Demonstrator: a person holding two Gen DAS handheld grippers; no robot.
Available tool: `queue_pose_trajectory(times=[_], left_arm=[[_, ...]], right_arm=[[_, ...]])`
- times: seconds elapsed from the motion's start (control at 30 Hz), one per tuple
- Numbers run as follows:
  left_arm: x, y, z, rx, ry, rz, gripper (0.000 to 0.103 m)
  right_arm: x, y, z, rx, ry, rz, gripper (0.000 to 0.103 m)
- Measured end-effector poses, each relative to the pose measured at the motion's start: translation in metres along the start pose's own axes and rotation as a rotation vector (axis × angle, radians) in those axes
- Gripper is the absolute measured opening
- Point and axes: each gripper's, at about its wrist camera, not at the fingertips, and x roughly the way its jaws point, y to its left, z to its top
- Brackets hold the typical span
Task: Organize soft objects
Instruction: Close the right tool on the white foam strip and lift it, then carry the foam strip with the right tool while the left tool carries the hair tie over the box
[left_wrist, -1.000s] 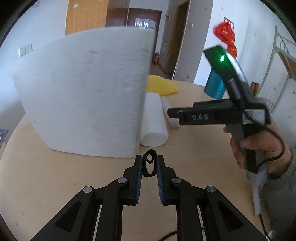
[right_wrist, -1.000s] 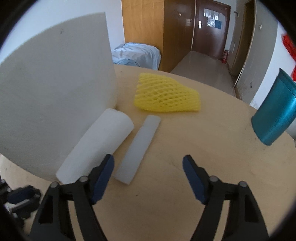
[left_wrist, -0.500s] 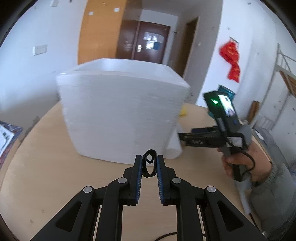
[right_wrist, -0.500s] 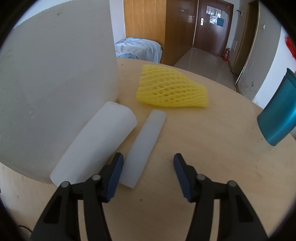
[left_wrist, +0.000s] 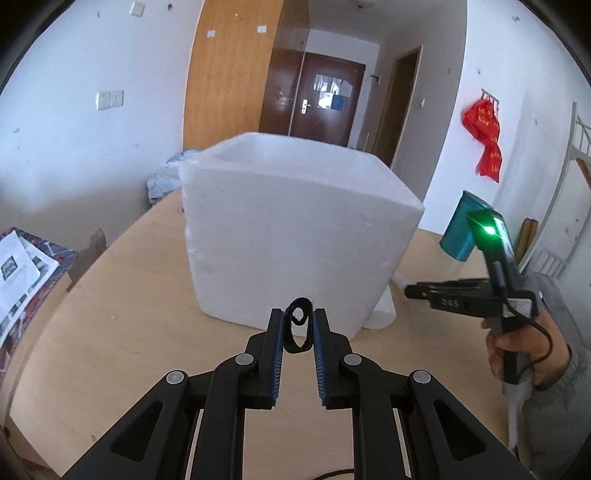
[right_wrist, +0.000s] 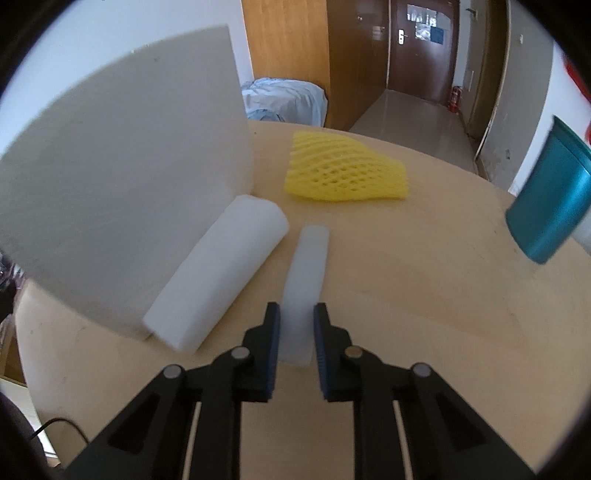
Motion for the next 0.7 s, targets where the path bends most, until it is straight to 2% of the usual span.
queue_pose_trajectory(times=[0.33, 0.7], left_arm=[[-0.023, 0.002, 0.003, -0.003, -0.037, 0.005, 0.016], [-0.046, -0.006, 0.007, 0.016, -0.077, 0.001, 0.016]], right_arm=[[-0.057, 0.005, -0.031, 0.050, -0.052, 0.041, 0.021], [-0.131, 0.038, -0.040, 0.027, -0.240, 0.075, 0.021]])
